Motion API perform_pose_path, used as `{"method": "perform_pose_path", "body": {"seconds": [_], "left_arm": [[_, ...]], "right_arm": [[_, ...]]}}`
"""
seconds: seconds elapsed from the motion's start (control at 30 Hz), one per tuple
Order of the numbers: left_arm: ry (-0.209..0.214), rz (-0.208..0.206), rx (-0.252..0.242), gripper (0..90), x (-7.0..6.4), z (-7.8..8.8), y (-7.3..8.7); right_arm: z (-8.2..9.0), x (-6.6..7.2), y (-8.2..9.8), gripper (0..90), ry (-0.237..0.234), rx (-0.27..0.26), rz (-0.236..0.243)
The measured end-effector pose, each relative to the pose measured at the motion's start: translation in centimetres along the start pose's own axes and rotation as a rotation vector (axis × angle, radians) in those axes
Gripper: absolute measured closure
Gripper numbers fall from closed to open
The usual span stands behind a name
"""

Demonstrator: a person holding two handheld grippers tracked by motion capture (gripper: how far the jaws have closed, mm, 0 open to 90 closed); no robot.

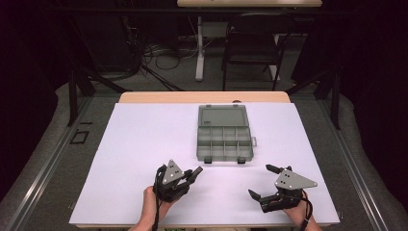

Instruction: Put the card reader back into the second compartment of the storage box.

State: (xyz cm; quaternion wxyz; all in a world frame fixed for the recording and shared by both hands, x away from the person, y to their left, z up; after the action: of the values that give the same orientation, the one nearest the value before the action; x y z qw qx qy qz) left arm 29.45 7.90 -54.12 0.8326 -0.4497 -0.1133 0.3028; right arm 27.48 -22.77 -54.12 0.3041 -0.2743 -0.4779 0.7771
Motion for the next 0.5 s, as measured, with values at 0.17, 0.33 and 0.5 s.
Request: {"method": "perform_pose_path", "body": {"seconds": [0.17,0.33,0.5], "left_arm": [[0.002,0.000,-0.005,73.2,0.1,-0.1,-0.3],[0.011,-0.003,-0.011,73.3,0.3,-0.2,-0.9],[0.009,-0.001,-0.021,73.2,0.5,-0.3,-1.4]], "right_arm": [[0.0,0.0,0.0,0.0,0.000,0.005,-0.001],[0.0,-0.1,0.0,0.0,0.003,0.002,-0.002],[-0.1,-0.1,0.0,0.0,0.000,0.004,-0.004]]}}
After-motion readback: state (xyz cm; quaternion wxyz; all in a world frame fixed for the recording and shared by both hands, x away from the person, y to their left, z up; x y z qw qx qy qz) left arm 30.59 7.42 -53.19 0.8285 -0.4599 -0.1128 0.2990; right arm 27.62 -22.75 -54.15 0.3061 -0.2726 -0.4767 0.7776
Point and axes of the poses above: each handheld gripper's, and its own axes: z roughly backward along the jaws, y roughly out of its underside, x roughly to its left, the point moved 4 cm from there along -z, roughly forward along the jaws, and after that the axes turned 6 degrees about y, right-handed, at the moved point
